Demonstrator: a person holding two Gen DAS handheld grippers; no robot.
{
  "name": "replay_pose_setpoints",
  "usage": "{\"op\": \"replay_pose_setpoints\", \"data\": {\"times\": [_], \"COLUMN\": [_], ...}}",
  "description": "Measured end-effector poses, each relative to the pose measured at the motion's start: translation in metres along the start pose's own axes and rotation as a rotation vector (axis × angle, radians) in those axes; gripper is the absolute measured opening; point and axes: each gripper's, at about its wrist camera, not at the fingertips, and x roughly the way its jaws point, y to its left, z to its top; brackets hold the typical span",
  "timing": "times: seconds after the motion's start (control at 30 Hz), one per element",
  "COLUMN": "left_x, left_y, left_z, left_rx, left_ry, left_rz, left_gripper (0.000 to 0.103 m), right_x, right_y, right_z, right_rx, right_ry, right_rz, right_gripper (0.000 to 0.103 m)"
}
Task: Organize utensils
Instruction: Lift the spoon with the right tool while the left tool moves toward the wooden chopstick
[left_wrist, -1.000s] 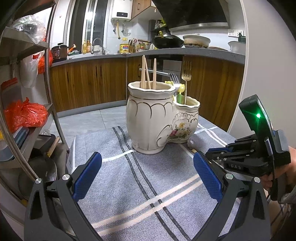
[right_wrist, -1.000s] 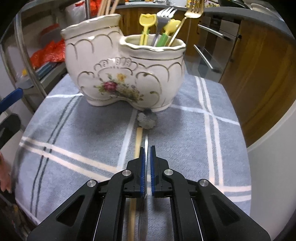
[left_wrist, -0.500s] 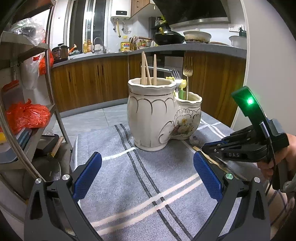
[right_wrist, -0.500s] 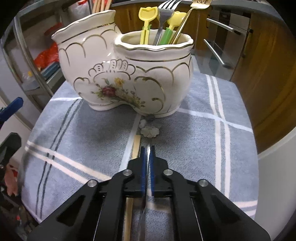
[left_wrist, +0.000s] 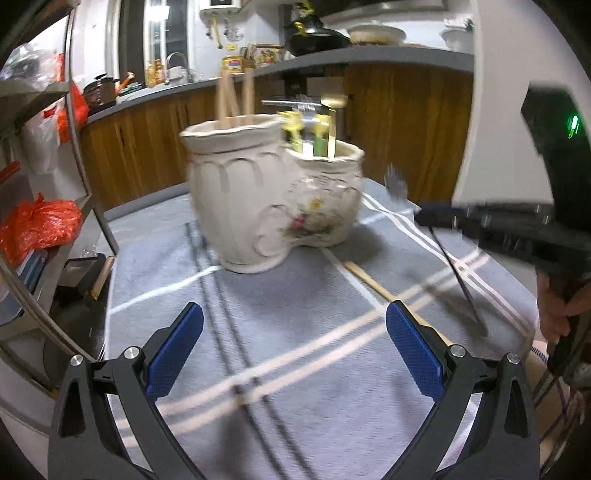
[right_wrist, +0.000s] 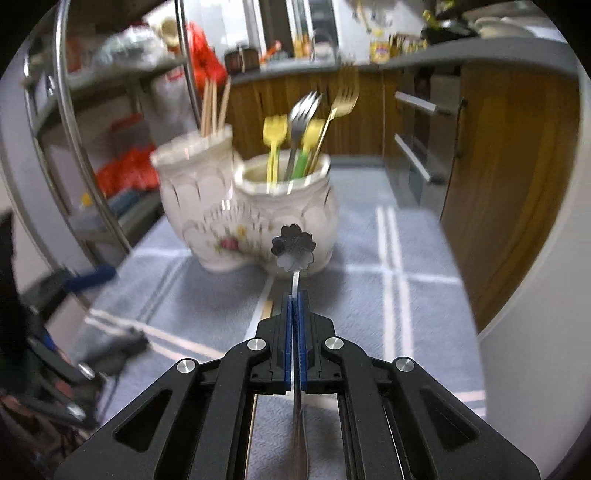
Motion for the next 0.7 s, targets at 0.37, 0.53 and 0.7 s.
{"op": "replay_pose_setpoints", "data": {"times": [0.37,0.53,0.7], "left_x": [0.001,0.003,0.011], "left_y": [-0.037,-0.045,-0.059], "left_z": [0.006,0.009,0.012], "left_rx": [0.063,0.069,0.056], "left_ry": [0.018,0.030,0.047], "left_rz": [0.006,0.006,0.002], "left_gripper": [0.097,0.097,0.097], "right_x": [-0.053,-0.063,-0.074], "right_y": [-0.003,-0.005,-0.012], "right_z": [0.004,0.005,0.007], "right_rx": [-0.035,-0.039,-0.035], "right_ry": [-0.257,-0.297,-0.315], "right_rz": [0.050,0.035,0.032], "right_gripper": [0.002,0.002,0.002]}}
